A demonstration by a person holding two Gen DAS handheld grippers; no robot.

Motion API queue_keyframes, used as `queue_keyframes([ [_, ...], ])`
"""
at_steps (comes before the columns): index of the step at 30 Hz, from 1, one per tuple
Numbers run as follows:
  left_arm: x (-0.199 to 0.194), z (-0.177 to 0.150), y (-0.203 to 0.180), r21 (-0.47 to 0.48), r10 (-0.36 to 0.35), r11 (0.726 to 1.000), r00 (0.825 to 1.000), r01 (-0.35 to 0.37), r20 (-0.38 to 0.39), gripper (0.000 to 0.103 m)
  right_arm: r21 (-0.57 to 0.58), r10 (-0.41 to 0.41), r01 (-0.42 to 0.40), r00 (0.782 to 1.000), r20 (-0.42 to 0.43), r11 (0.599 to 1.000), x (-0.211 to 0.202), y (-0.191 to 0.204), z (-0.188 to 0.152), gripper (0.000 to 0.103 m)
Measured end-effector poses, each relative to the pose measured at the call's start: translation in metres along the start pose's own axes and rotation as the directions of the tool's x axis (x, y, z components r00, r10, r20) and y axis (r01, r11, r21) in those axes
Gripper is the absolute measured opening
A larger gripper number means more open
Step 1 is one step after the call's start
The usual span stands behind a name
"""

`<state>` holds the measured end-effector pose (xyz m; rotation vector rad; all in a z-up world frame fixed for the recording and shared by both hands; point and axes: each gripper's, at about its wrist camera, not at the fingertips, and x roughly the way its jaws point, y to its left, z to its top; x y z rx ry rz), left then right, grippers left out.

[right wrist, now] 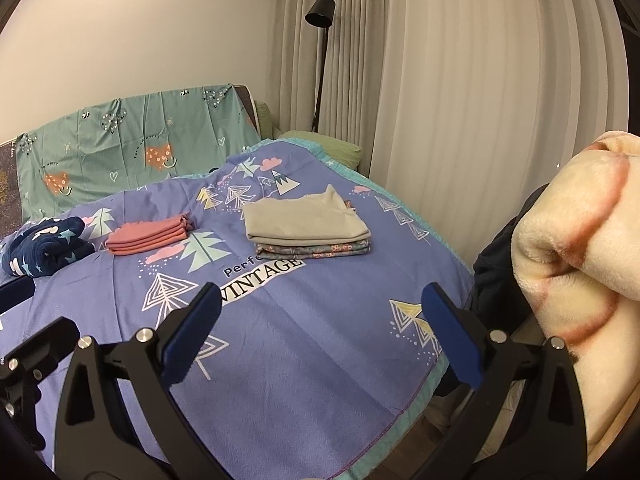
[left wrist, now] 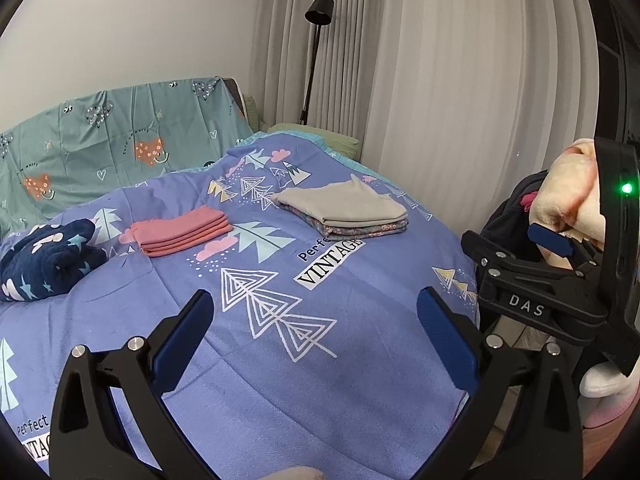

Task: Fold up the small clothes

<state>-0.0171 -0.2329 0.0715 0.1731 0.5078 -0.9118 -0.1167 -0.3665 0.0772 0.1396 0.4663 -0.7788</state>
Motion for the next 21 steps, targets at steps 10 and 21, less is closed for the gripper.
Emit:
queue_keyframes([
  [10, 0.008, 0.0, 0.003, -0.012, 0.007, 1.0, 1.0, -0.007, -0.025, 0.102, 0.004, -0.004, 0.004, 1.0, -0.001, 1.0, 0.001, 0.001, -0.001, 0.101],
  [21, 0.01, 0.002, 0.003, -0.012, -0.003, 1.0, 1.0, 0.002, -0.031, 0.102, 0.012, -0.008, 0.008, 1.0, -0.01, 1.0, 0.005, 0.001, -0.001, 0.101],
])
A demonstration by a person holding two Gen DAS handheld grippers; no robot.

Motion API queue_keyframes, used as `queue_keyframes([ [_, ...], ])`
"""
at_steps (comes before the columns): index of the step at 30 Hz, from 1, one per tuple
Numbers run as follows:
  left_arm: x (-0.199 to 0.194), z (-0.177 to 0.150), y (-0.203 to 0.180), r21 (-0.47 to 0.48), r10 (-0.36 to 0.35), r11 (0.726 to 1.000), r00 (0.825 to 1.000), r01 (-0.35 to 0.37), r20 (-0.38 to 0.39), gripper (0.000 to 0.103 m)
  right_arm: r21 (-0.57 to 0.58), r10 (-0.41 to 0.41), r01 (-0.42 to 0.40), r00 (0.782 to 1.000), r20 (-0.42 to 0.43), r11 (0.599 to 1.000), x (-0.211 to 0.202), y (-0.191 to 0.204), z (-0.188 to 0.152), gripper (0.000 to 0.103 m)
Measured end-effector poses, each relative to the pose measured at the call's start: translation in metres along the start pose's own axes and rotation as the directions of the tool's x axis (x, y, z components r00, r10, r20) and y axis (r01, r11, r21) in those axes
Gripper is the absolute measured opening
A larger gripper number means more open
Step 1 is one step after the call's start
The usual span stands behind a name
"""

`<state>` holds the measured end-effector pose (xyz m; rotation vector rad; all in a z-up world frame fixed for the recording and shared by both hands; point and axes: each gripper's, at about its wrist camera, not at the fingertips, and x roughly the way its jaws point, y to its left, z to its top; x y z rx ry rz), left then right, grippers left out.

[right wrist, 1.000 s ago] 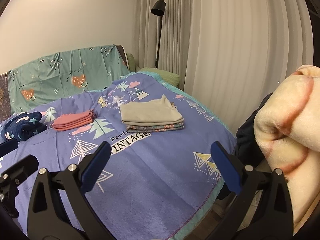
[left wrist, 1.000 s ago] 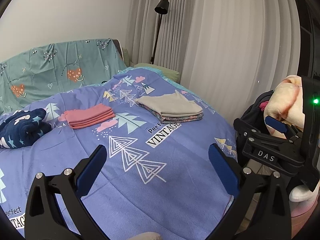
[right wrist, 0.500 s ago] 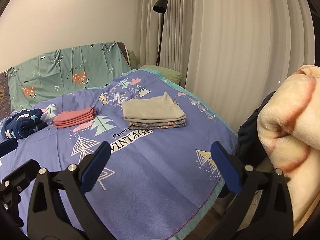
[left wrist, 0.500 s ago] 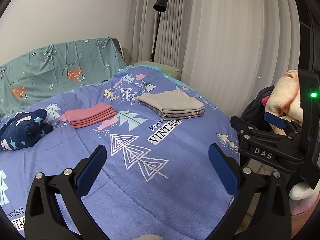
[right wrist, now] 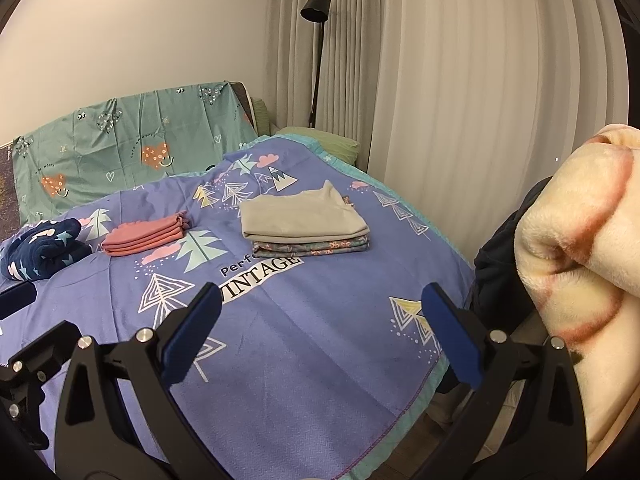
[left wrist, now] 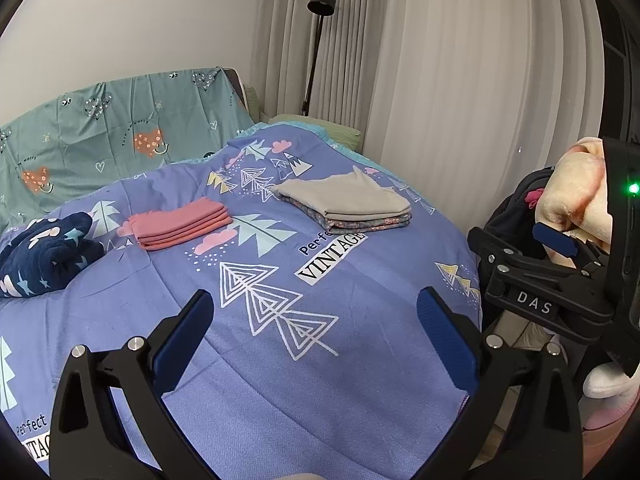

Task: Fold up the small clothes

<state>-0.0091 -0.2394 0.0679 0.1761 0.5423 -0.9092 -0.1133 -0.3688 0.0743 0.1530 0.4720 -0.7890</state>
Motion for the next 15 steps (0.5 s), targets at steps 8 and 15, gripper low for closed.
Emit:
queue_keyframes([
  [8, 0.0009, 0.0009, -0.0003, -0.001, -0.006, 1.0, 1.0, 0.006, -0.001, 0.102, 0.0, 0.0, 0.0, 1.0, 0.0, 1.0, 0.0013, -0.0009, 0.0005, 0.101],
  [15, 0.0016, 0.0011, -0.0013, -0.001, -0.009, 1.0, 1.0, 0.009, -0.004, 0.102, 0.0, 0.002, -0.002, 1.0, 0.0, 1.0, 0.0008, -0.0008, 0.0003, 0.101],
])
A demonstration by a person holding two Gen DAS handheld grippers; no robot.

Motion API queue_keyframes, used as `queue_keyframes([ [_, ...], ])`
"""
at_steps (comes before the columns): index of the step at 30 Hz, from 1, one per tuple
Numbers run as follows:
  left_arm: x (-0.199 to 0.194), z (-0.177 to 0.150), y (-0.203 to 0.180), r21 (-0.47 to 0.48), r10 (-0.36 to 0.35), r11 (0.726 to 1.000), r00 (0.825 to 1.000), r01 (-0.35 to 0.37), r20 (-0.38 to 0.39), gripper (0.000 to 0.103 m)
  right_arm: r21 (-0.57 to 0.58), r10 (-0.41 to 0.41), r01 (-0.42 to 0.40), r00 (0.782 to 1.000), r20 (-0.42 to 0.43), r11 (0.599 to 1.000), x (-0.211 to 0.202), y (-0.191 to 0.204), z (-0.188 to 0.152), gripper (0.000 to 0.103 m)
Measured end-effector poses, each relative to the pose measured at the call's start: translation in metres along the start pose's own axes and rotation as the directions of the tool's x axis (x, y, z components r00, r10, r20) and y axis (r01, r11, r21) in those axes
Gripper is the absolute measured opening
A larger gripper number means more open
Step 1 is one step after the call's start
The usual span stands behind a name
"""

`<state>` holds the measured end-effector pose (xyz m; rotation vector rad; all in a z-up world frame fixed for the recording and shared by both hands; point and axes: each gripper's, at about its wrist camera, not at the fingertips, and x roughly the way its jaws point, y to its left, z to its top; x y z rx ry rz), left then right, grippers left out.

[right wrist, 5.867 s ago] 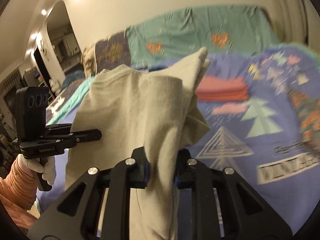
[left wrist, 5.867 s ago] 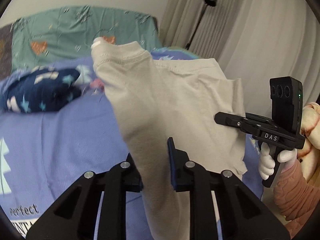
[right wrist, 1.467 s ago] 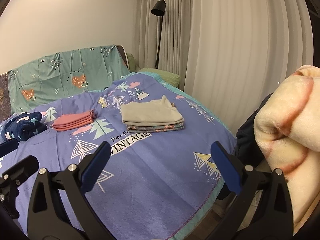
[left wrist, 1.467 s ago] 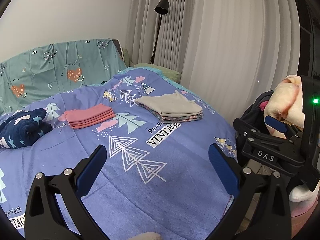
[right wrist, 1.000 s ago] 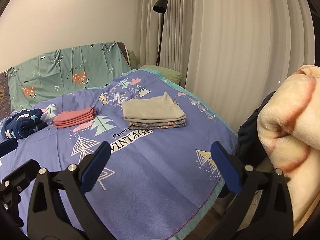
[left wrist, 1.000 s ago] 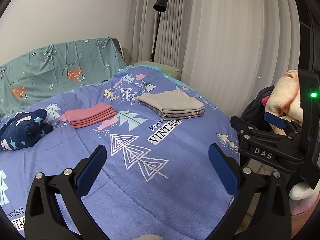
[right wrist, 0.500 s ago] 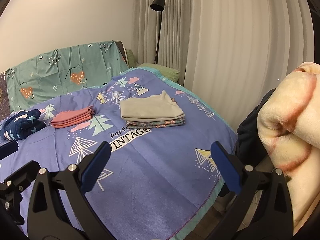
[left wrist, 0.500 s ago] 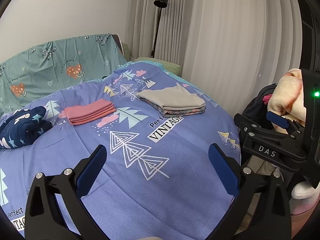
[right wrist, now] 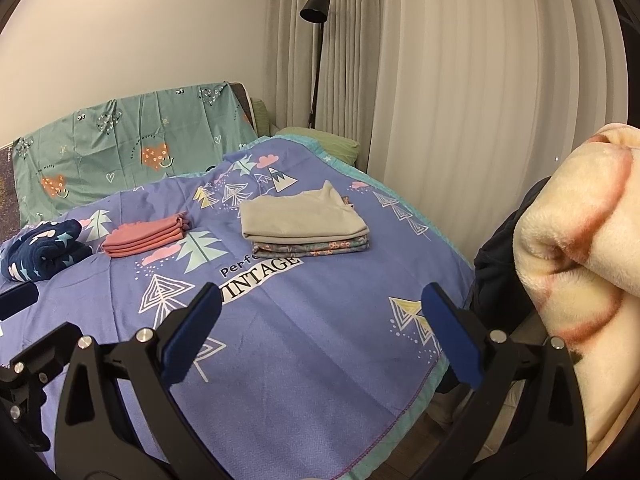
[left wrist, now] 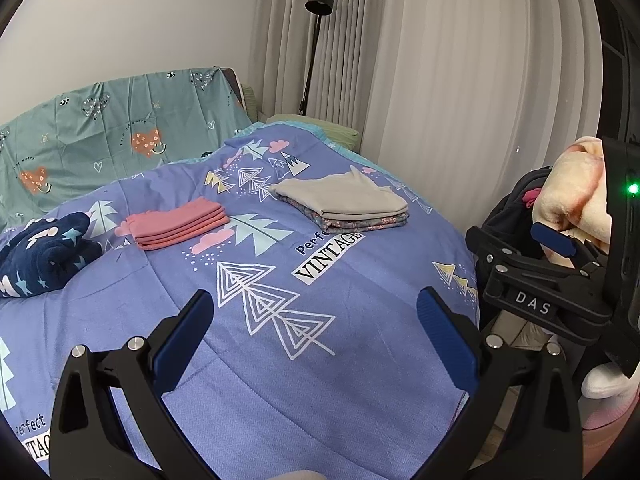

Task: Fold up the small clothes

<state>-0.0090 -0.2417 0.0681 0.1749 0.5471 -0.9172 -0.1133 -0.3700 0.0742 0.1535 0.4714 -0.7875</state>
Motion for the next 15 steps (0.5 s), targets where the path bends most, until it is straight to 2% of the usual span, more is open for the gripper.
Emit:
queue_keyframes([
  [15, -0.0009, -0.0059, -0.0009, -0.004, 0.002, 1.0, 1.0, -0.002, -0.009, 0.102, 0.0, 0.003, -0.003, 1.0, -0.011, 1.0, 0.0009, -0.0012, -0.0009, 0.101],
])
